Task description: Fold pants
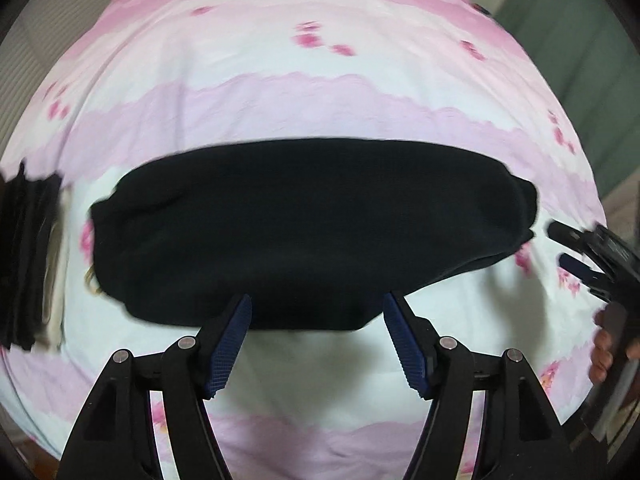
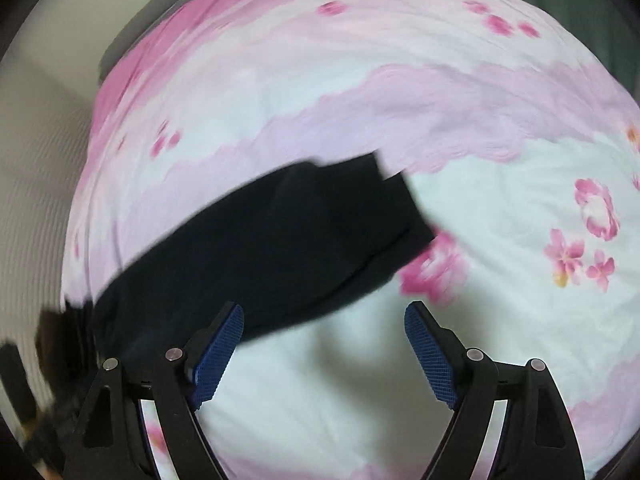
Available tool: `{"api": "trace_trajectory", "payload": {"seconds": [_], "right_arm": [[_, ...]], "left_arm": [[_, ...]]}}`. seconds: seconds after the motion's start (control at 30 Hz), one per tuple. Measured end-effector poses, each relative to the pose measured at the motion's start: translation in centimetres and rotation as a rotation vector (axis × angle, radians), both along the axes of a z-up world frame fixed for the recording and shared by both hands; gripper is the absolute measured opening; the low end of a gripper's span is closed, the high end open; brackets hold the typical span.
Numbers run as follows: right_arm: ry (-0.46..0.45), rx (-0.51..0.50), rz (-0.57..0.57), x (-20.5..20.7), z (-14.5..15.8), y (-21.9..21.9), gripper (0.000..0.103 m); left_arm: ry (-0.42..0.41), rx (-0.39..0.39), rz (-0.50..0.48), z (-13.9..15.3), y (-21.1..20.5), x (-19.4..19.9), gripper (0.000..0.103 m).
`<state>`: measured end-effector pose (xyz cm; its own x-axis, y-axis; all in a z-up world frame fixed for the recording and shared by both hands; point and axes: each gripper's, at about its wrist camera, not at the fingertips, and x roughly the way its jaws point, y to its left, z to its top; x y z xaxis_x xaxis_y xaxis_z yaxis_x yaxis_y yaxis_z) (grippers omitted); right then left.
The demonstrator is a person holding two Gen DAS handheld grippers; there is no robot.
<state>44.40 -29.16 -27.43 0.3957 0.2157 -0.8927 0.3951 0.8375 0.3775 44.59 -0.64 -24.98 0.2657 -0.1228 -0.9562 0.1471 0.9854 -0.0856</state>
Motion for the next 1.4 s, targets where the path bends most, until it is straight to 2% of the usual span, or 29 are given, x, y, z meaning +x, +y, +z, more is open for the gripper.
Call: {"api": "trace_trajectory", "payload": {"seconds": [0.13, 0.2, 0.27, 0.37, 0.4, 0.5, 0.57, 0.73, 0.77, 0.83, 0.87, 0.93, 1.0, 1.2, 1.3, 1.33, 1.4], "right_arm": [[0.023, 0.07, -0.116, 1.8, -2.2, -1.1, 0.083], [0.018, 0.122, -0.141, 1.5, -3.0, -2.4, 0.083], [0.012, 0.152, -0.163, 2.5, -3.9, -1.9, 0.083], [0.01, 0.149, -0.171, 3.5, -4.5, -1.7, 0.086], [0.009, 0.146, -0.163, 3.7, -4.8, -1.5, 0.091], [0.054, 0.132, -0.129, 4.4, -6.2, -1.4, 0.092], [0.087, 0.15, -0.149, 4.3, -7.8, -1.6, 0.092], [0.097, 0.287, -0.229, 3.6, -11.1, -3.2, 0.092], [0.095, 0.285, -0.223, 3.7, -11.2, -3.2, 0.09], [0.079, 0.288, -0.193, 4.2, -11.1, -2.9, 0.06], [0.079, 0.307, -0.184, 4.6, -11.2, -2.6, 0.058], [0.081, 0.318, -0.187, 4.8, -11.1, -2.6, 0.045], [0.079, 0.324, -0.184, 4.6, -10.6, -2.7, 0.038], [-0.029, 0.216, -0.124, 0.5, -4.4, -2.5, 0.031], [-0.043, 0.18, -0.091, -0.8, -2.2, -2.3, 0.031], [-0.05, 0.169, -0.075, -1.3, -1.5, -2.1, 0.031], [-0.053, 0.144, -0.055, -1.4, -0.9, -2.3, 0.031]], "left_arm": [[-0.024, 0.009, -0.034, 1.0, -2.7, 0.6, 0.068], [-0.027, 0.008, -0.04, 1.3, -3.2, 1.0, 0.068], [-0.03, 0.016, -0.036, 1.5, -3.4, 1.2, 0.068], [-0.024, 0.02, -0.022, 1.5, -3.5, 1.3, 0.068], [-0.02, 0.019, -0.018, 1.3, -3.5, 1.3, 0.068], [-0.007, 0.026, -0.015, 1.0, -3.7, 1.4, 0.068], [-0.005, 0.034, -0.02, 0.8, -3.9, 1.4, 0.068], [-0.003, 0.061, -0.05, -0.2, -4.2, 1.4, 0.068], [0.004, 0.067, -0.051, -0.5, -4.1, 1.5, 0.068], [0.018, 0.071, -0.046, -1.1, -3.9, 1.7, 0.068], [0.023, 0.065, -0.042, -1.4, -3.6, 1.8, 0.068], [0.036, 0.064, -0.038, -1.7, -3.4, 2.1, 0.068], [0.034, 0.061, -0.041, -1.8, -3.3, 2.3, 0.068], [0.026, 0.046, -0.074, -1.6, -3.5, 2.2, 0.068], [0.052, -0.011, -0.096, -2.2, -4.0, 2.0, 0.067], [0.066, -0.035, -0.104, -2.6, -4.3, 1.9, 0.066], [0.093, -0.054, -0.115, -3.6, -5.0, 1.8, 0.055]]}}
